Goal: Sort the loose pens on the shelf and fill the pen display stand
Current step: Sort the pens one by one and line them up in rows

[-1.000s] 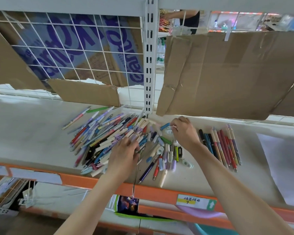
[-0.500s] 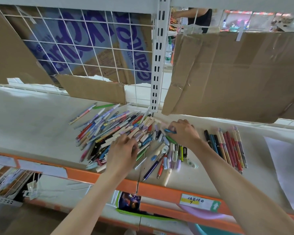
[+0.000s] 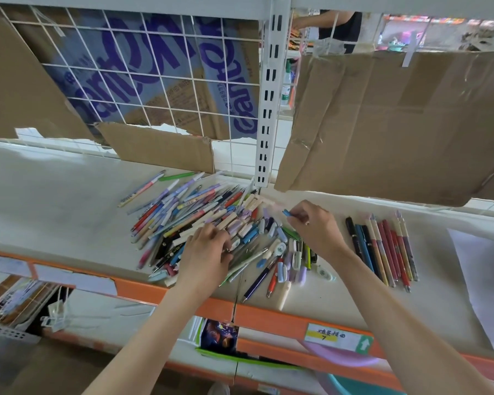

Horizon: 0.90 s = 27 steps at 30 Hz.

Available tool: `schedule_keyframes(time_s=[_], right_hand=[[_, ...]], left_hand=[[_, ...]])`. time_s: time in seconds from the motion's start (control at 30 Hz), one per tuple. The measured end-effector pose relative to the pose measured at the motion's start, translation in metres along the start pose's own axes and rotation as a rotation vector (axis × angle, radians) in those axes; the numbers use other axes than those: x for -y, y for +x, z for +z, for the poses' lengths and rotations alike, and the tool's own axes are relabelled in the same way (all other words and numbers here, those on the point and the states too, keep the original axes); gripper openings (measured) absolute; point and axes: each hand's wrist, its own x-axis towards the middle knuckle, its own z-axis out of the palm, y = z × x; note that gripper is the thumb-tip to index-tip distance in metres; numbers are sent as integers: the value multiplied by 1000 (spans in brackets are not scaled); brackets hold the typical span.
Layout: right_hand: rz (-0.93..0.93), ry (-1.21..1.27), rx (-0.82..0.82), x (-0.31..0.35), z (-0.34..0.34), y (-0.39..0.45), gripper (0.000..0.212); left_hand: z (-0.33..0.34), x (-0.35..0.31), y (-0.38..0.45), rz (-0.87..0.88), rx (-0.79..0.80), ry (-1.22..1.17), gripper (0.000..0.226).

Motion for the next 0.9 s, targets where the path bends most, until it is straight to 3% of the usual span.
schedule_keyframes(time_s=[0.17,0.33,0.77,0.9], right_hand=[[-177,28,85,12,9,-22,10],[-350,-121,107,12,25,-37,15],[-321,-137,-4,15,31,-42,14],[-336,-182,46,17,33,-45,16]], left_hand=[[-4,0,0,-23,-4,-39,11],[-5,8,-2,-57,-20,-31,19],[-2,4,-3,-17,25,86,23],[0,4,-3,-21,20,82,20]])
